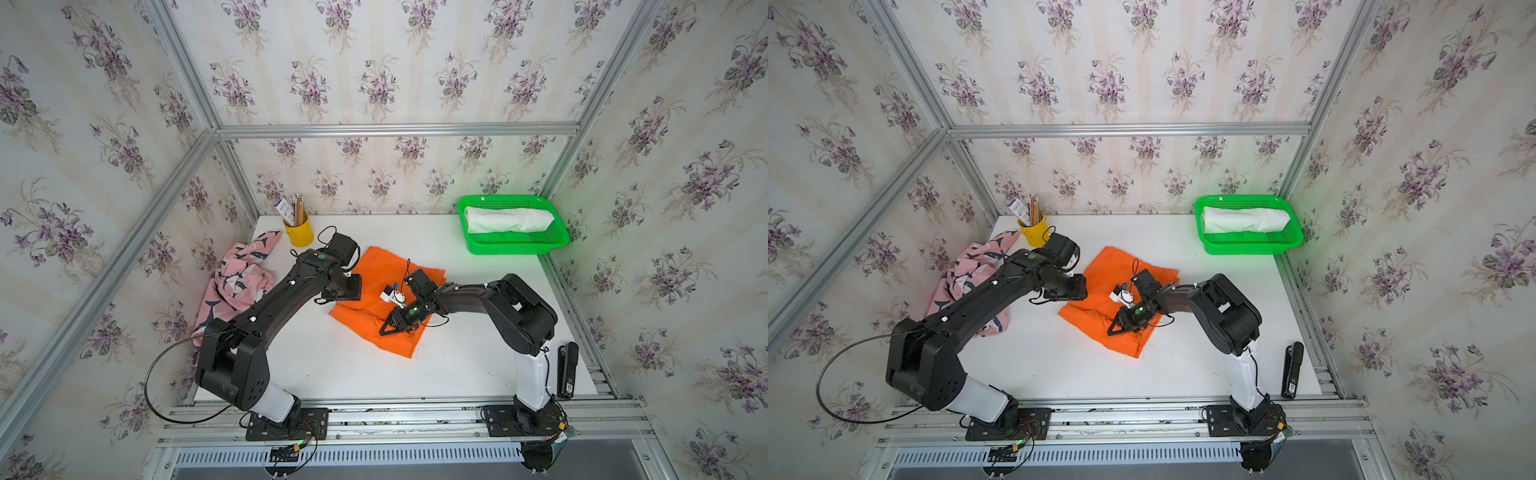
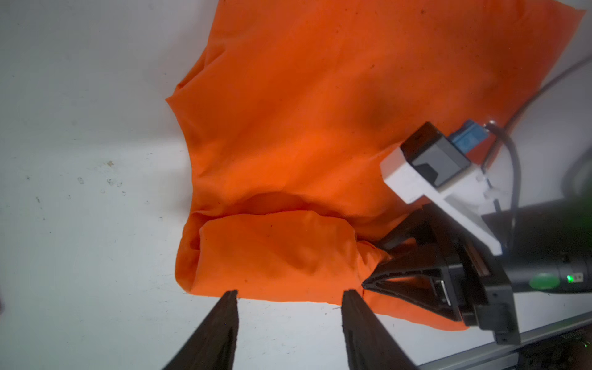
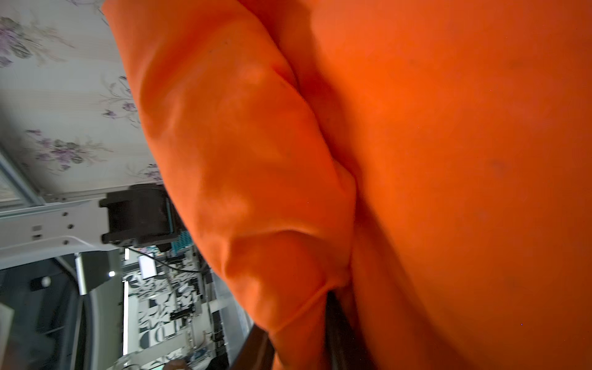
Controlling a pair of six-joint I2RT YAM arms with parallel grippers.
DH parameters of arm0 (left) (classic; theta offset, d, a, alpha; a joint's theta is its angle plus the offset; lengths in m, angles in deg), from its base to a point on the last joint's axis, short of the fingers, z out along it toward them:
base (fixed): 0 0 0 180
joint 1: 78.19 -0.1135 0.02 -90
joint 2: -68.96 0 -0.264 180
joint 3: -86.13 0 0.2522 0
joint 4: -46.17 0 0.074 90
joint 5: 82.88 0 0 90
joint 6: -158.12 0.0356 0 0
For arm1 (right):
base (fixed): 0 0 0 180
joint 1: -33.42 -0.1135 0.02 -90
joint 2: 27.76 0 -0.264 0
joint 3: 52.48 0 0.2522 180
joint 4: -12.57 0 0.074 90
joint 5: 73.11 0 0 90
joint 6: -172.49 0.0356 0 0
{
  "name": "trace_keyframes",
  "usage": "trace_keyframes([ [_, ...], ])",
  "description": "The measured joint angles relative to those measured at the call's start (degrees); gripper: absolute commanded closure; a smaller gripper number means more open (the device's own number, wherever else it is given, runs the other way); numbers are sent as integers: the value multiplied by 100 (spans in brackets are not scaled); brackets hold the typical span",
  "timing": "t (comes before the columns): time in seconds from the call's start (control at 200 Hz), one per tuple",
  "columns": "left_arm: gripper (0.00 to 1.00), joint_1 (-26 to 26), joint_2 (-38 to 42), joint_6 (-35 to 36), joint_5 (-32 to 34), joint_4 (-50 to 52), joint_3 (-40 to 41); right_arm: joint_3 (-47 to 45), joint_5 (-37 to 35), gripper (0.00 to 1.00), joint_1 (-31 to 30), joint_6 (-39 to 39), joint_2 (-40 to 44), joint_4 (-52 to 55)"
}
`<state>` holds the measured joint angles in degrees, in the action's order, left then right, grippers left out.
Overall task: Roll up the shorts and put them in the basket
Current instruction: Roll the shorts at the center of the board.
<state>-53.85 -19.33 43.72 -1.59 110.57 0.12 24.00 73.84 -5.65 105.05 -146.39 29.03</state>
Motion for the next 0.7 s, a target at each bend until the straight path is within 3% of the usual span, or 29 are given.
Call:
trace_keyframes([
  [0.175, 50, 245, -96, -2, -103, 15, -39, 9, 319, 55, 109, 219, -94, -166],
  [0.265, 52, 369, -304, 0, -162, -9, -92, -7, 186, 54, 153, 295, 0, -151],
  [0.295, 54, 398, -367, 2, -179, -22, -98, -20, 50, 57, 164, 293, 61, -140],
  [0.39, 59, 470, -636, 44, -293, -52, -133, -68, -452, 85, 190, 291, 214, -96],
  [0.45, 59, 474, -778, 90, -400, -72, -136, -109, -695, 95, 201, 308, 247, -68],
  [0.699, 58, 531, -846, 348, -802, -138, -57, -275, -778, 93, 208, 422, 275, -289],
])
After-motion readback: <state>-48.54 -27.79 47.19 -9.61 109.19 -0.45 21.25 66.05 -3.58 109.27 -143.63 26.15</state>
